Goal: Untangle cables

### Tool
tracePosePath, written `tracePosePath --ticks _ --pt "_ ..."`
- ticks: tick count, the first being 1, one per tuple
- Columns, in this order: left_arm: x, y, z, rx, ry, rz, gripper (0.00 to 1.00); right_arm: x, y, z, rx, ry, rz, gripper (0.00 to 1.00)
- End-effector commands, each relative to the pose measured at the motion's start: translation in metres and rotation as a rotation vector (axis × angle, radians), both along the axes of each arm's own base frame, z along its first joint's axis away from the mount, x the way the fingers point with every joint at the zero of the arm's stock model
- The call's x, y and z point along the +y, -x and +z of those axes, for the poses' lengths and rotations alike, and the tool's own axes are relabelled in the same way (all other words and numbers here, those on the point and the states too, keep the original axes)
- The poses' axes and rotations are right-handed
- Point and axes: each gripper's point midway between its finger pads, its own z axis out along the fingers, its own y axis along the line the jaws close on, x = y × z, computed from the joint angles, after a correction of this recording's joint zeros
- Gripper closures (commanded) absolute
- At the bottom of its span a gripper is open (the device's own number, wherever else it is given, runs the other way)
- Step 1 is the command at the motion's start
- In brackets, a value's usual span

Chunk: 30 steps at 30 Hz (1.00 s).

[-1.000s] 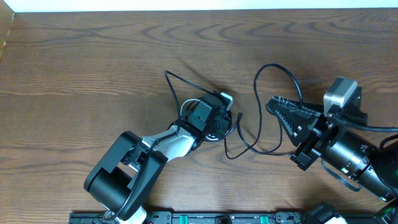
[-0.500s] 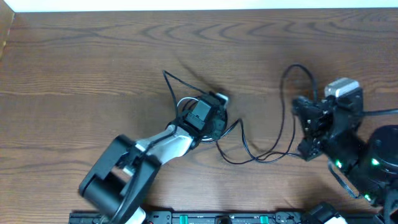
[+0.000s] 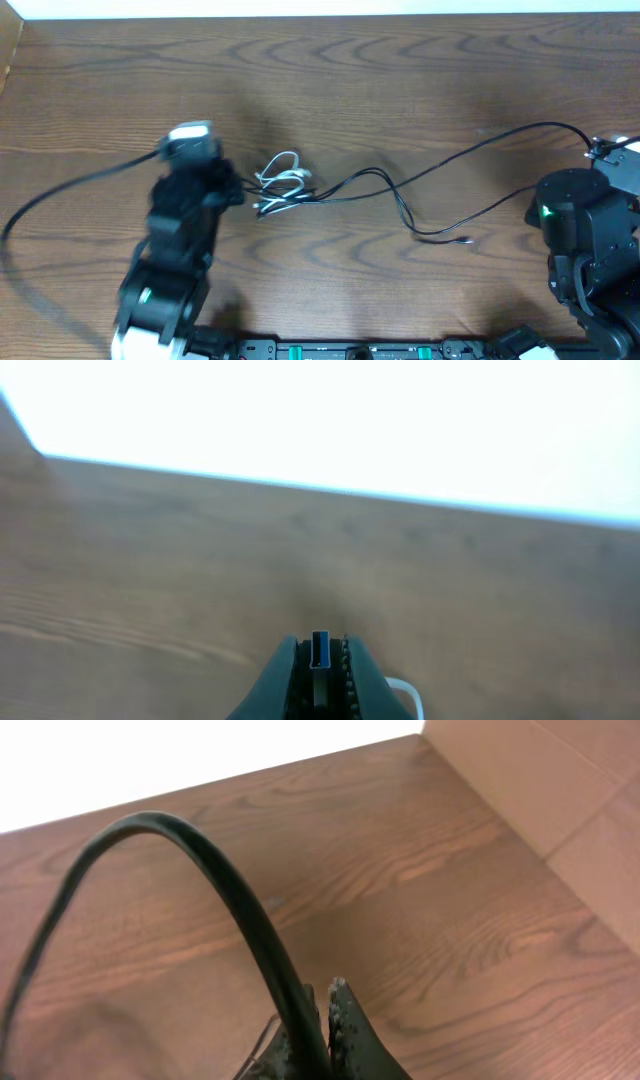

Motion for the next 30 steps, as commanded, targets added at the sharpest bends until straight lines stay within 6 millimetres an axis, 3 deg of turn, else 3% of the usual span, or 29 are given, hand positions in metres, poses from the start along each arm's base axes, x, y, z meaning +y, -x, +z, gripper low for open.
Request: tracePosePath --ticks 1,3,5,6,7,9,13,14,19,24,26,30 --pt "0.01 0.028 0.045 -0.155 0.055 -0.01 0.93 0.013 -0.007 -0.011 0.026 -0.089 0.014 0.99" --pt "-0.002 0.035 0.054 -0.188 0.082 -0.085 0.93 0.037 -0.015 -0.023 0.096 -0.127 0.129 0.91" --pt "-0.023 0.041 0.063 -0.215 0.117 -0.206 0.93 0.07 -0.025 -0.036 0.184 -0.132 0.321 0.51" --pt "-0.04 0.044 0.068 -0.227 0.142 -0.308 0.93 0.108 -0.031 -0.048 0.263 -0.131 0.556 0.05" --pt "-0.056 0.048 0.071 -0.234 0.163 -0.401 0.93 0.151 -0.027 -0.062 0.346 -0.139 0.853 0.01" --pt "-0.067 0.05 0.071 -0.227 0.178 -0.468 0.93 0.194 -0.013 -0.079 0.431 -0.174 1.166 0.01" --pt "-0.078 0.047 0.062 -0.186 0.193 -0.526 0.92 0.227 0.0 -0.113 0.569 -0.193 1.443 0.01" --pt "-0.082 0.048 0.06 -0.176 0.2 -0.55 0.83 0.23 0.002 -0.125 0.621 -0.182 1.462 0.01" --pt "-0.085 0.046 0.053 -0.141 0.209 -0.564 0.06 0.227 -0.001 -0.187 0.889 -0.129 1.398 0.01" --pt "-0.085 0.046 0.041 -0.09 0.213 -0.558 0.04 0.233 0.0 -0.224 1.023 -0.124 1.389 0.15" --pt "-0.085 0.048 0.033 -0.058 0.215 -0.555 0.04 0.239 -0.003 -0.241 1.057 -0.109 1.392 0.31" --pt "-0.084 0.049 0.027 -0.028 0.217 -0.552 0.05 0.245 -0.011 -0.256 1.064 -0.124 1.366 0.62"
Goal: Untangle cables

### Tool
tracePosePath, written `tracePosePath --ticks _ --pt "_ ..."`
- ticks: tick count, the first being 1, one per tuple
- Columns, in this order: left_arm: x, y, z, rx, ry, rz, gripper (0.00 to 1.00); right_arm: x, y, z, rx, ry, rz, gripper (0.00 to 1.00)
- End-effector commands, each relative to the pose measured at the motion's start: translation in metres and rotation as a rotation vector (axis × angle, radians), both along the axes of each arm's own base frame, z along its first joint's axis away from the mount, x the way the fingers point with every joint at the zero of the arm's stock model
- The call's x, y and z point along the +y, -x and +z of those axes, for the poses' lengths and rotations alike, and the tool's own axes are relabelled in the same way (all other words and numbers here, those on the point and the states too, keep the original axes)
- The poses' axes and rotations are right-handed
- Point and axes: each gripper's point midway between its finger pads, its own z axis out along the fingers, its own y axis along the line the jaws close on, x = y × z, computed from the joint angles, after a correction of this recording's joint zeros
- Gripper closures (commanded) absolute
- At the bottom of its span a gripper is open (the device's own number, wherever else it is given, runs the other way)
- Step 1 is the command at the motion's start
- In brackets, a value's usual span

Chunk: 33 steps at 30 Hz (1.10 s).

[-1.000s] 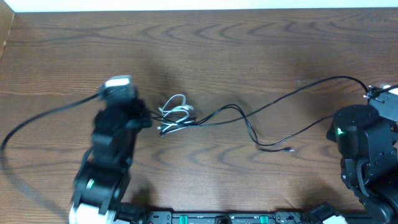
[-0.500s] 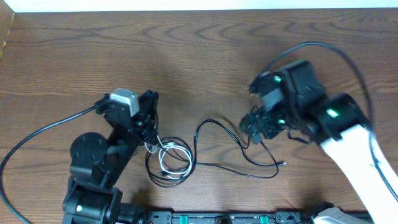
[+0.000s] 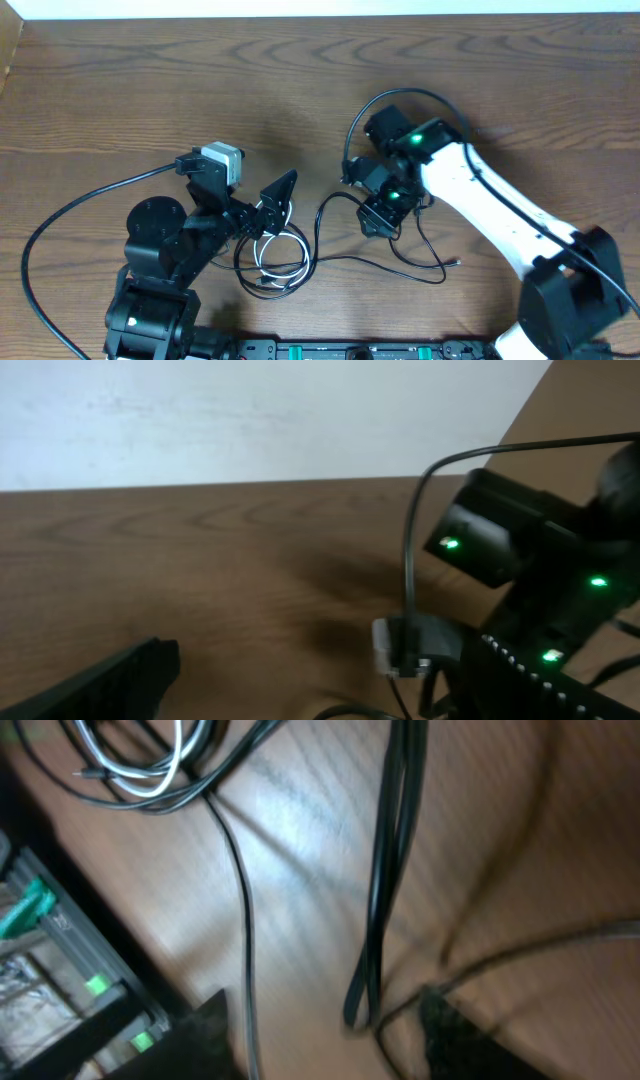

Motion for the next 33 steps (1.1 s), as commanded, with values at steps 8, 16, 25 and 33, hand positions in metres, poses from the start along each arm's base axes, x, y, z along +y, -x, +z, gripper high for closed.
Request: tracePosePath --ticks 8,16,25,33 --pt "0.0 0.006 -0.013 0.065 -0.007 -0.012 0.05 0.021 -0.034 -0.012 -0.064 -0.028 -0.166 0.99" --pt "0.0 0.011 -0.044 0.203 -0.035 -0.012 0.09 0.036 -0.117 0.148 -0.429 -0.278 -0.35 0.99" --pt "-0.001 0.006 -0.062 0.278 -0.051 -0.012 0.16 -0.016 -0.108 0.35 -0.897 -0.458 -0.514 0.99" --pt "-0.002 0.006 -0.061 0.272 -0.047 -0.017 0.16 -0.079 -0.084 0.247 -0.675 0.019 -0.683 0.99"
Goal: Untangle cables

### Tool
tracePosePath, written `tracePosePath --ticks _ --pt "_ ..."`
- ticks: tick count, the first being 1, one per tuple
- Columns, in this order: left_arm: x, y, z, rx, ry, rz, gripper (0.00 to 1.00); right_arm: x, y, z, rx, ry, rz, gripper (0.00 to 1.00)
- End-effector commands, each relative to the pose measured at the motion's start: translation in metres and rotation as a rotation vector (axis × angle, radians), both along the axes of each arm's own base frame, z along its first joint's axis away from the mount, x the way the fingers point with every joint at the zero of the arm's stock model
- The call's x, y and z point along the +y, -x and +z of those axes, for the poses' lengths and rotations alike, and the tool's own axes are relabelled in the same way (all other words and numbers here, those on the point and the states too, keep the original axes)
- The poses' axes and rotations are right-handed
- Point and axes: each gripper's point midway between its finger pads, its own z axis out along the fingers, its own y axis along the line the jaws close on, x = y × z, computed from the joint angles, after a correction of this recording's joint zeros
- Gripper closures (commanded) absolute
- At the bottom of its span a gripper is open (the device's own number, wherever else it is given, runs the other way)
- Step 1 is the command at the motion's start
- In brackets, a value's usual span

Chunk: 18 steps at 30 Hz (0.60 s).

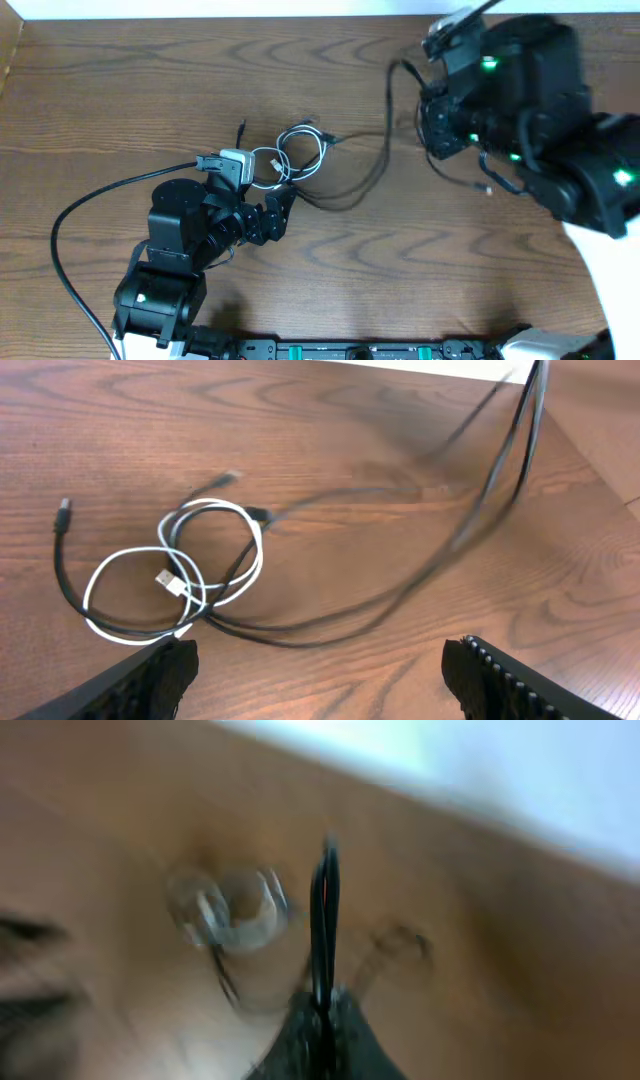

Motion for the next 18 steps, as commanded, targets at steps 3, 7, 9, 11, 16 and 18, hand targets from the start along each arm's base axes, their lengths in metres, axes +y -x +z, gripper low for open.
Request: tracePosePath --ticks 3,7,9,11,16,18 --pt "-0.009 0.005 0.005 0.0 0.038 -0.054 0.16 -0.027 -0.001 -0.087 0.232 0.197 -0.16 0.81" --pt "-0.009 0.005 0.005 0.0 0.039 -0.056 0.15 -0.022 0.013 -0.132 0.365 0.231 -0.103 0.08" --pt "-0.009 0.005 0.006 0.0 0.039 -0.056 0.15 -0.014 0.016 -0.149 0.402 0.23 -0.043 0.01" --pt "-0.009 0.005 0.006 -0.001 0.039 -0.056 0.15 0.008 0.019 -0.165 0.427 0.178 0.072 0.01" --pt "-0.006 0.001 0.008 -0.021 0.029 -0.035 0.15 0.061 0.022 -0.198 0.41 0.038 0.312 0.05" --pt "0.02 -0.018 0.013 -0.068 -0.032 0.137 0.15 0.075 0.017 -0.224 0.399 0.02 0.312 0.17"
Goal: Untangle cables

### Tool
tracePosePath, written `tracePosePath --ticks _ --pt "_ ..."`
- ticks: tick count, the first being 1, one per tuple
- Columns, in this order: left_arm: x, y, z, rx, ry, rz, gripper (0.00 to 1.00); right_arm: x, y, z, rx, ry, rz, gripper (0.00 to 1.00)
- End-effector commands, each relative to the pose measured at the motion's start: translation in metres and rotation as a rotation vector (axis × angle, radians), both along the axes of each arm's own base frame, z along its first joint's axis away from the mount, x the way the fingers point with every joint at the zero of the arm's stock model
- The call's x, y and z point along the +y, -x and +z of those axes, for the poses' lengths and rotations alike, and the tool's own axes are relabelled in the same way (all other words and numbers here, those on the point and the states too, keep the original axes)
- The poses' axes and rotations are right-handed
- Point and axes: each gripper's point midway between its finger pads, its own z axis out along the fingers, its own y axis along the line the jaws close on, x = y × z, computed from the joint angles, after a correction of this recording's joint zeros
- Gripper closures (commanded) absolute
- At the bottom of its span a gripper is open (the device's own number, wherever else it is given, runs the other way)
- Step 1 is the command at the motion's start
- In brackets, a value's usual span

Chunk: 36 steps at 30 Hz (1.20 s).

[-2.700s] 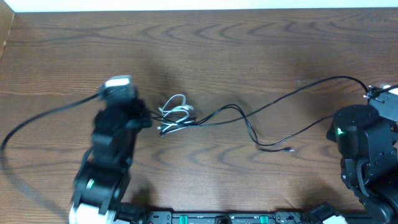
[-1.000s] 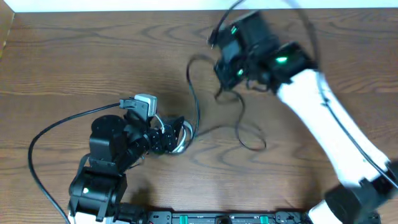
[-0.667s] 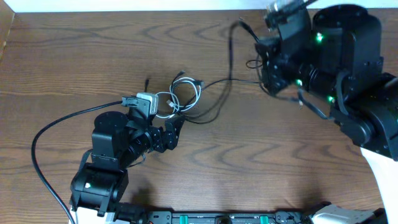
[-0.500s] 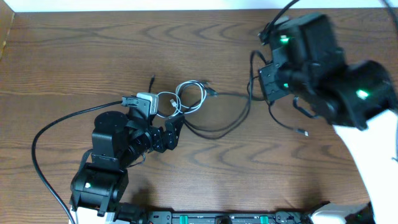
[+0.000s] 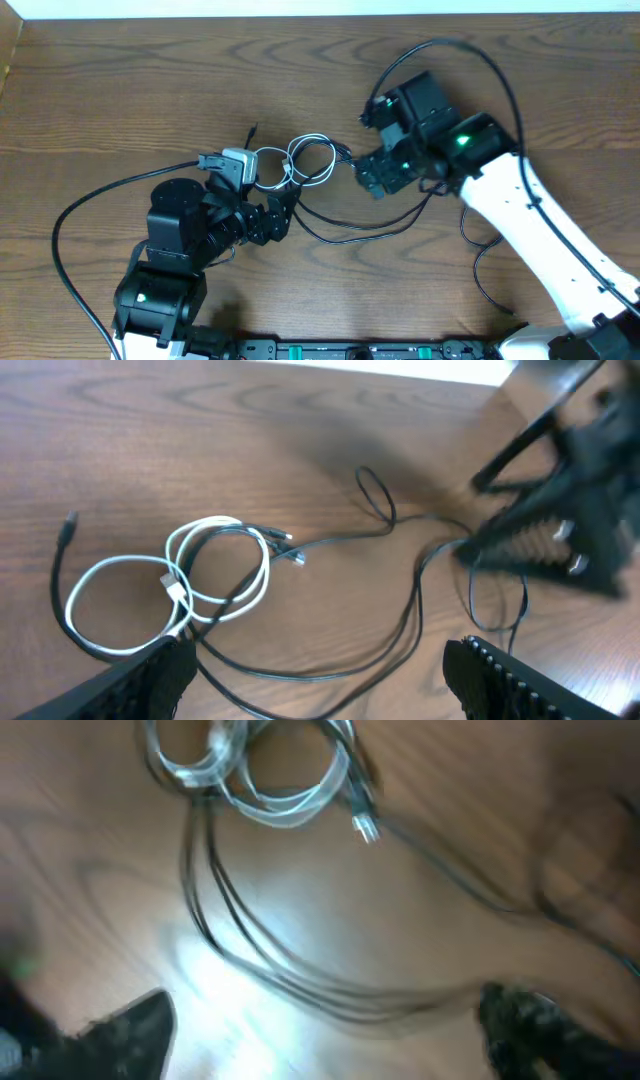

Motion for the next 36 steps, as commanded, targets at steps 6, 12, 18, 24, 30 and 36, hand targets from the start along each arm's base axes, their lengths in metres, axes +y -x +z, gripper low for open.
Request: tracePosePath --ticks 6,12,18,24,30,36 --pt "0.068 -0.029 0.007 -0.035 -0.097 0.436 0.15 0.059 -0.003 -0.078 0.096 -0.114 -0.019 0.39" --pt "0.068 -0.024 -0.001 0.003 -0.11 0.426 0.15 0.089 -0.023 -0.112 0.103 -0.169 -0.088 0.39" --pt "0.058 -0.021 -0.002 0.015 -0.084 0.379 0.15 0.099 -0.035 -0.158 0.153 -0.175 -0.166 0.4" --pt "0.058 -0.021 -0.002 0.016 -0.084 0.379 0.15 0.098 -0.044 -0.181 0.138 -0.155 -0.186 0.41" --pt "0.053 -0.02 -0.002 0.022 -0.067 0.352 0.15 0.097 -0.069 -0.174 0.039 -0.169 -0.264 0.43" --pt "0.051 -0.019 -0.002 0.025 -0.061 0.34 0.15 0.101 -0.077 -0.168 0.021 -0.21 -0.32 0.49"
